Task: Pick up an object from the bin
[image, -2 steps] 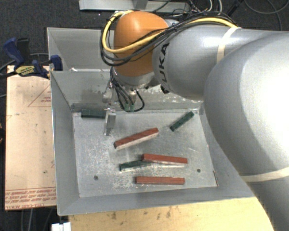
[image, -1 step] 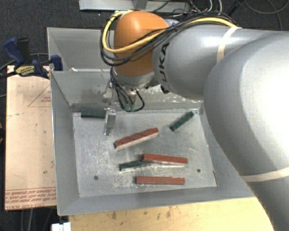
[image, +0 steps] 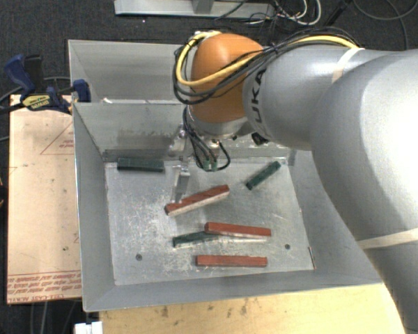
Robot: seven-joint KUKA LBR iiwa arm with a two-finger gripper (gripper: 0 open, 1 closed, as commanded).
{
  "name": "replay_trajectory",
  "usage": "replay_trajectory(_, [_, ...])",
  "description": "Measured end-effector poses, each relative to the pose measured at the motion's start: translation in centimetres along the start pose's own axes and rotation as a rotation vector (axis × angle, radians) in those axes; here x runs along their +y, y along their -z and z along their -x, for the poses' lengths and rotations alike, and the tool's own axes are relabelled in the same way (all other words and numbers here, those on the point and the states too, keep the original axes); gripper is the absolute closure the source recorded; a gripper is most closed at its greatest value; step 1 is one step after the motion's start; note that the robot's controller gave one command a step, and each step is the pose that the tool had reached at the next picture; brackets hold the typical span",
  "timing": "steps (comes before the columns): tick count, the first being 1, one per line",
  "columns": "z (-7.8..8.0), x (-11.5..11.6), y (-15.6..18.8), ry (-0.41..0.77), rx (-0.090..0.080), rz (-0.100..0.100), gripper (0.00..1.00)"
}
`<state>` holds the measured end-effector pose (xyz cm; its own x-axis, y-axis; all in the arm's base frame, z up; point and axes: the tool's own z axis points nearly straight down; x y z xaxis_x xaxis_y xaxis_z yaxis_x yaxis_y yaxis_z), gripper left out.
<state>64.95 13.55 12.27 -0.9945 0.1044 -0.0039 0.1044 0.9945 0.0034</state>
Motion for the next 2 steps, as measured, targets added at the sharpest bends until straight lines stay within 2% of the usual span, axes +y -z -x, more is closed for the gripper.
replay_trajectory(1, [-1.2,-3.2,-0.6,0.037,0.01,-0.007,0.0])
replay_trajectory(2, [-1.5,-4.7,-4.6,0.14,-0.017,0.002,1.0])
